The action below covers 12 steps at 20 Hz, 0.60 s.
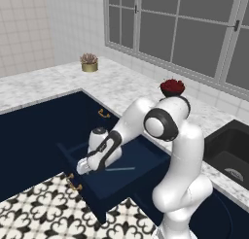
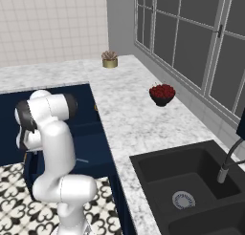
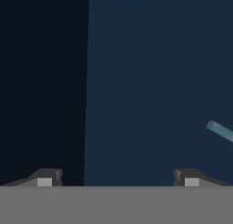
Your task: Take a straw from the drawer in front and place it inside the glass cup on the dining counter.
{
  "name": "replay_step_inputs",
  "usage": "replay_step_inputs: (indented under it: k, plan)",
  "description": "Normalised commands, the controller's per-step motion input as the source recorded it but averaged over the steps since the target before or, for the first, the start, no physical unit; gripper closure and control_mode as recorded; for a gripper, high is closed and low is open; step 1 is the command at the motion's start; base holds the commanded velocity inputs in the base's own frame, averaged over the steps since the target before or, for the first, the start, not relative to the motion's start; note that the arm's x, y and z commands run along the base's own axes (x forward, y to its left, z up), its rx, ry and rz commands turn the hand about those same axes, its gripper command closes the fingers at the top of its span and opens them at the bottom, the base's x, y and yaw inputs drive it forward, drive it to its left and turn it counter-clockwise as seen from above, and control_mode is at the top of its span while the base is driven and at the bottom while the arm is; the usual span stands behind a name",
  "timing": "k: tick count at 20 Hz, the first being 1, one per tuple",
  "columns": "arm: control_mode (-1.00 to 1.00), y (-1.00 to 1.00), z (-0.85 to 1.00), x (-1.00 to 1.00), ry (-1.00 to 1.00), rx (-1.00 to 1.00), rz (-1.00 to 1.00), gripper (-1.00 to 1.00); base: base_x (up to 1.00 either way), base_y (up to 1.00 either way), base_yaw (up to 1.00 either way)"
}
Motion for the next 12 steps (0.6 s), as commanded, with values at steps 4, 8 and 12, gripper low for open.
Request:
replay_step_inputs:
  k: [4,8,12]
  plan:
    - [-1.00,0.05,0.44,-0.20,0.00,0.00,-0.02,-1.00,0.00,0.00,0.00]
    - [-1.00,-0.77,0.47,0.12,0.00,-0.02,-0.07,-1.00,0.00,0.00,0.00]
    - [-1.00,-0.84,0.13,0.29,0.00,0.00,-0.02,-1.00,0.00,0.00,0.00]
